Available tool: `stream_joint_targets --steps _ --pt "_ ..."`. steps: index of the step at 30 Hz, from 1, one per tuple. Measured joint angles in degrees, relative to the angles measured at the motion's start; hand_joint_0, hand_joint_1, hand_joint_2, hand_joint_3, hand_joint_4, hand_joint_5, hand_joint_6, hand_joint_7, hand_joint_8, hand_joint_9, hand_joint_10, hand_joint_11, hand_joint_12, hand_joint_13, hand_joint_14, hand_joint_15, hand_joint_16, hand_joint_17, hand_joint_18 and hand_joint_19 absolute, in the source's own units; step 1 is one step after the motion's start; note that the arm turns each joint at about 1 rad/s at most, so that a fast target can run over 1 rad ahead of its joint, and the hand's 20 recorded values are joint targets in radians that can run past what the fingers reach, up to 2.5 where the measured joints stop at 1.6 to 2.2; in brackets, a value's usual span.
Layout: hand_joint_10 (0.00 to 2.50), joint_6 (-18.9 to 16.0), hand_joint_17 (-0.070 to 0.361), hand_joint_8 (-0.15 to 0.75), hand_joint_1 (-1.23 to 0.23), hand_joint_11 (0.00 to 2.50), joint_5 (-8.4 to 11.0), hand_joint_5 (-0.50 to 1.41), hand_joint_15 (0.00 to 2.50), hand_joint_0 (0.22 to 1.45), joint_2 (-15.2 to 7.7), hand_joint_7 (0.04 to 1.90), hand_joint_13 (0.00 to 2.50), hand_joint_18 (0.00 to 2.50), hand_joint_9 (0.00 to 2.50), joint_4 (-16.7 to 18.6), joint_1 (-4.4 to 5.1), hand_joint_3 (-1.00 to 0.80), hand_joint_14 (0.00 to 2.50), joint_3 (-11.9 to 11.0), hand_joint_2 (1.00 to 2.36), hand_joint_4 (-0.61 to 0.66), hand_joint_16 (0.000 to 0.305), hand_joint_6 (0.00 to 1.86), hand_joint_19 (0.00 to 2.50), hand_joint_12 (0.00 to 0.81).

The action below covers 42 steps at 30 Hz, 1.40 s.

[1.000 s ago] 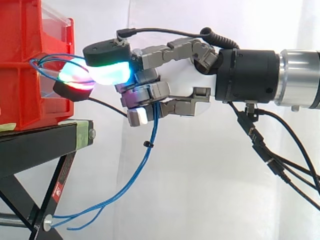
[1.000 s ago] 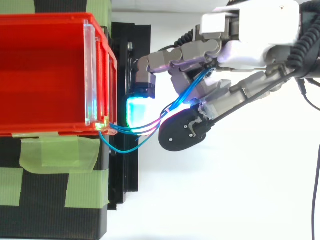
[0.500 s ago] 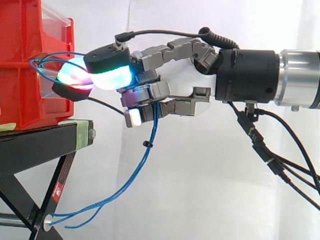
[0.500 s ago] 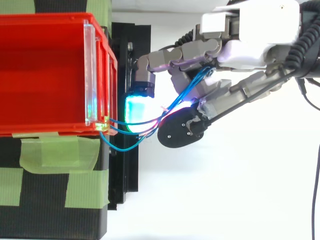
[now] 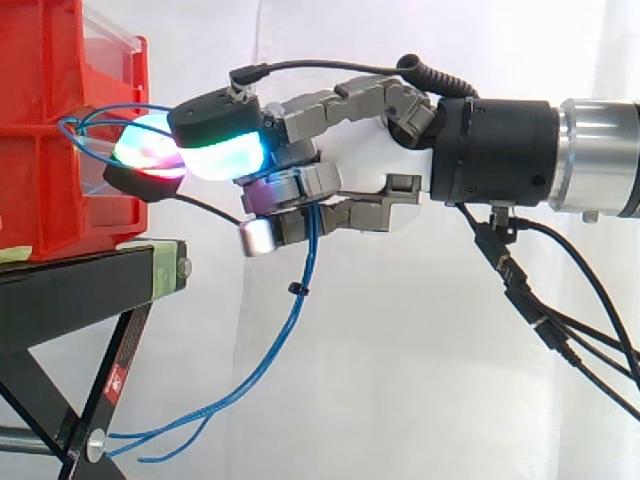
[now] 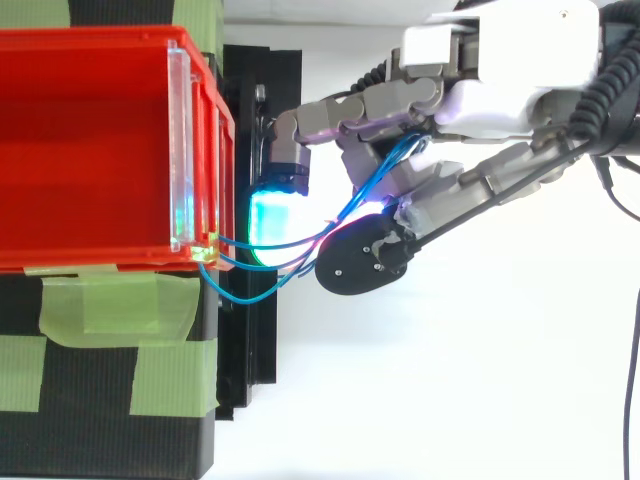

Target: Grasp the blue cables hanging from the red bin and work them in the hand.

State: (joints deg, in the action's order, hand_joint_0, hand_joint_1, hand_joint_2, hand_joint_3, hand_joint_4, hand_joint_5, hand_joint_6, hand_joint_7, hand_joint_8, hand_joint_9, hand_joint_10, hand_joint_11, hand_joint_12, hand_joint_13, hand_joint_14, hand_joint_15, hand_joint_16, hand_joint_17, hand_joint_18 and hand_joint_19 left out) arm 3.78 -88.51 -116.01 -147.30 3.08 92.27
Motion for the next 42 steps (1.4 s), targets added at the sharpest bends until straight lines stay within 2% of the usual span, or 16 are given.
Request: stream_joint_targets --steps 1,4,15,23,29,35,42 --pt "2.50 0.0 0.110 0.391 -0.67 1.85 0.00 0.25 1.50 0.97 0.0 1.32 0.69 1.16 0.44 0.0 0.00 -0.09 2.50 0.0 1.02 0.26 0.049 0.00 1.11 0.446" --pt "2.50 0.0 0.105 0.388 -0.65 1.91 0.00 0.23 1.51 0.90 0.0 1.33 0.68 1.14 0.43 0.0 0.00 -0.24 2.50 0.0 1.02 0.26 0.047 0.00 1.17 0.449" --pt "2.50 0.0 0.109 0.392 -0.64 1.92 0.00 0.22 1.51 0.85 0.0 1.33 0.66 1.12 0.43 0.0 0.00 -0.48 2.50 0.0 1.02 0.27 0.048 0.00 1.15 0.450" --pt "2.50 -0.1 0.109 0.394 -0.63 1.92 0.07 0.22 1.51 0.84 0.0 1.33 0.66 1.12 0.43 -0.1 0.00 -0.56 2.50 0.0 1.02 0.27 0.048 0.00 1.12 0.448" --pt "2.50 -0.1 0.108 0.396 -0.62 1.89 0.08 0.23 1.49 0.83 0.0 1.33 0.67 1.13 0.43 -0.1 0.00 -0.69 2.50 0.0 1.01 0.28 0.048 0.00 1.12 0.450" --pt "2.50 -0.1 0.105 0.391 -0.64 1.86 0.05 0.24 1.49 0.89 0.0 1.33 0.68 1.15 0.44 -0.1 0.00 -0.69 2.50 0.0 1.01 0.28 0.047 0.00 1.16 0.441" --pt "2.50 -0.1 0.102 0.385 -0.66 1.85 0.08 0.26 1.49 1.00 0.0 1.33 0.70 1.19 0.45 -0.2 0.00 -0.55 2.50 0.0 1.02 0.28 0.045 0.00 1.20 0.435"
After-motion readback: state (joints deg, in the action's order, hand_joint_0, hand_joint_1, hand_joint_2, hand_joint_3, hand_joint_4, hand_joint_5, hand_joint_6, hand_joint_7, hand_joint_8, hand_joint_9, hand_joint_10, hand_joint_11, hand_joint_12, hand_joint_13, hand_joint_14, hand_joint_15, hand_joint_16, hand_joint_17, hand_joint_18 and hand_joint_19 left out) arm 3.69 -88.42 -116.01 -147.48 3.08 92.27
